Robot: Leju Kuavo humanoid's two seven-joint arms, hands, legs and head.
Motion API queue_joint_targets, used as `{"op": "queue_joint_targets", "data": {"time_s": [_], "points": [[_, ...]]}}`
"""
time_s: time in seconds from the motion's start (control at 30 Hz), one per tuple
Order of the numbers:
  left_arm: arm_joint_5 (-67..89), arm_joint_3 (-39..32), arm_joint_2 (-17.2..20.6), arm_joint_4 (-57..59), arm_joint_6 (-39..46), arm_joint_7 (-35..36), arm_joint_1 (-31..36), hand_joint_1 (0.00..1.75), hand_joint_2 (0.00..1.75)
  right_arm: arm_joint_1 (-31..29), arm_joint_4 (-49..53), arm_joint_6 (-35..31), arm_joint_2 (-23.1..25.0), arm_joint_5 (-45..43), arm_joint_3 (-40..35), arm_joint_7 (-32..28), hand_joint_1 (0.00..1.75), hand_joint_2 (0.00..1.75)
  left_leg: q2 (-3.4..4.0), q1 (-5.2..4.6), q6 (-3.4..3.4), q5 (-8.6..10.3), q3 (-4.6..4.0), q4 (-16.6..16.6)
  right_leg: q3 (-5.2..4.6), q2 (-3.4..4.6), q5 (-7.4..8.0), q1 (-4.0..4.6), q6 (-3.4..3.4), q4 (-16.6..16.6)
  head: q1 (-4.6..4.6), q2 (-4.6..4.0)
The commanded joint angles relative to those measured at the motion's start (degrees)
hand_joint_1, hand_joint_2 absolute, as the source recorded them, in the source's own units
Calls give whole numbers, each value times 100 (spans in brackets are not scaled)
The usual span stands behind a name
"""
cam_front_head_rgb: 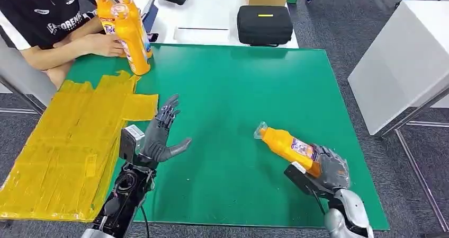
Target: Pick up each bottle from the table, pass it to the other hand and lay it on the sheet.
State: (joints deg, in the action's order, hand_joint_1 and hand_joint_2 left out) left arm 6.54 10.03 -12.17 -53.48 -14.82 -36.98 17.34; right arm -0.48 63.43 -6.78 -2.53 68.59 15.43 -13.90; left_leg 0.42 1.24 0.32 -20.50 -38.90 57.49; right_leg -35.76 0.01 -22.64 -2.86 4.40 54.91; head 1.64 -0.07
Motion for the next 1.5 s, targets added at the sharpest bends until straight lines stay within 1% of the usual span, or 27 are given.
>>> {"op": "queue_joint_targets", "data": {"time_s": [0.03,0.1,0.13,0.23,0.3,0.37,0.4,0.5,0.53,0.67,0.73,0.77,0.9,0.93,1.0,1.03,1.07,1.1,1.13,1.17,1.23,1.27,1.33,1.37,1.43,1.47,1.5], "points": [[68,130,104,304,32,289,246,0,175,-272,135,-192,557,-694,-124,-225,175,175,16,1,2,-23,36,3,30,17,-15,5,-32,1,-2,0],[105,199,95,288,26,365,289,0,175,-380,213,-239,769,-1012,-217,-272,175,175,13,0,-1,-12,8,0,5,15,-5,3,-15,0,-2,0],[93,244,98,251,-30,414,303,0,175,-471,211,-262,868,-1377,-261,-400,175,175,23,0,-2,-25,28,5,19,25,-15,5,-30,6,0,0],[70,387,99,206,-124,532,391,0,175,-670,117,-466,1004,-2208,-307,-591,175,175,23,0,-3,-19,15,3,3,25,-9,5,-24,6,2,0],[-13,445,90,252,-228,628,496,0,175,-796,-16,-486,1048,-2492,-340,-651,175,175,20,3,-2,-23,23,5,9,22,-13,8,-28,6,2,0],[-100,549,103,319,-347,702,621,0,175,-949,-279,-512,1100,-2857,-453,-922,175,175,17,4,-1,-25,29,8,17,17,-17,9,-32,7,2,0],[-165,602,92,314,-397,725,657,0,175,-1092,-501,-684,1137,-3002,-544,-1084,175,175,16,3,0,-20,23,6,13,17,-13,7,-25,3,0,0],[-290,708,78,183,-507,854,650,0,175,-1382,-814,-843,1238,-3369,-678,-1310,175,175,27,4,2,-28,36,10,24,28,-16,8,-31,4,0,0],[-359,722,69,142,-568,913,642,0,175,-1475,-863,-798,1269,-3472,-738,-1379,175,175,26,2,0,-18,21,3,9,27,-8,4,-21,0,-2,0],[-539,742,82,59,-654,1018,613,0,175,-1614,-994,-844,1304,-3568,-887,-1422,175,175,26,1,-1,-29,40,7,26,27,-19,7,-36,8,0,0],[-723,748,110,17,-735,1041,608,0,175,-1693,-1123,-792,1299,-3620,-1048,-1447,175,175,13,2,-1,-12,12,1,5,14,-7,5,-14,0,2,0],[-828,762,121,-13,-793,1074,610,0,175,-1754,-1212,-791,1314,-3638,-1115,-1468,175,175,19,4,0,-23,31,4,20,20,-15,8,-27,2,2,0],[-1038,794,126,-184,-868,1215,584,0,175,-1981,-1549,-830,1393,-3654,-1314,-1469,175,175,19,2,0,-13,9,2,1,19,-6,5,-13,1,0,0],[-1088,806,112,-192,-868,1262,583,0,175,-2051,-1703,-849,1394,-3644,-1386,-1482,175,175,28,1,1,-25,30,7,18,29,-15,6,-26,6,0,0],[-1123,841,102,-174,-836,1289,589,0,175,-2097,-1870,-861,1408,-3641,-1490,-1510,175,175,13,3,-1,-9,4,-1,-1,13,-4,5,-10,-1,0,0],[-1143,848,97,-167,-823,1293,591,0,175,-2123,-1945,-856,1419,-3632,-1540,-1510,175,175,17,2,1,-22,29,4,21,18,-16,6,-26,5,0,0],[-1155,852,93,-163,-804,1297,594,0,175,-2156,-2024,-838,1431,-3619,-1593,-1513,175,175,13,4,0,-14,13,2,8,14,-9,6,-16,1,-2,0],[-1155,852,93,-163,-804,1297,594,0,175,-2156,-2024,-838,1431,-3619,-1593,-1513,175,175,17,4,1,-28,39,7,31,18,-21,9,-32,6,0,0],[-1155,852,93,-163,-804,1297,594,0,175,-2156,-2024,-838,1431,-3619,-1593,-1513,175,175,13,2,1,-15,17,1,11,14,-10,5,-17,1,-2,0],[-1155,852,93,-163,-804,1297,594,0,175,-2156,-2024,-838,1431,-3619,-1593,-1513,175,175,15,2,2,-29,42,7,34,17,-23,8,-34,8,0,0],[-1155,852,93,-163,-804,1297,594,0,175,-2156,-2024,-838,1431,-3619,-1593,-1513,175,175,4,1,0,-8,5,0,2,5,-8,4,-10,1,0,0],[-1155,852,93,-163,-804,1297,594,0,175,-2156,-2024,-838,1431,-3619,-1593,-1513,175,175,6,2,2,-23,32,6,27,7,-22,6,-28,7,0,0],[-1185,856,100,-153,-779,1306,597,0,175,-2204,-2147,-774,1444,-3604,-1685,-1507,175,175,8,1,1,-11,10,0,6,8,-9,4,-13,0,0,0],[-1195,861,101,-151,-760,1308,597,0,175,-2230,-2208,-760,1460,-3598,-1723,-1502,175,175,10,2,2,-24,33,5,28,11,-21,6,-28,6,0,0],[-1228,893,107,-120,-722,1317,618,0,175,-2317,-2469,-734,1553,-3539,-1907,-1496,175,175,8,2,0,-10,7,0,3,8,-8,4,-12,1,0,0],[-1237,904,104,-96,-711,1316,634,0,175,-2336,-2546,-727,1592,-3511,-1975,-1506,175,175,16,3,1,-22,27,5,20,18,-16,7,-25,6,0,0],[-1254,914,105,-48,-701,1312,663,0,175,-2368,-2640,-731,1627,-3481,-2053,-1516,175,175,15,2,0,-13,12,1,6,16,-9,5,-16,2,0,0]]}}
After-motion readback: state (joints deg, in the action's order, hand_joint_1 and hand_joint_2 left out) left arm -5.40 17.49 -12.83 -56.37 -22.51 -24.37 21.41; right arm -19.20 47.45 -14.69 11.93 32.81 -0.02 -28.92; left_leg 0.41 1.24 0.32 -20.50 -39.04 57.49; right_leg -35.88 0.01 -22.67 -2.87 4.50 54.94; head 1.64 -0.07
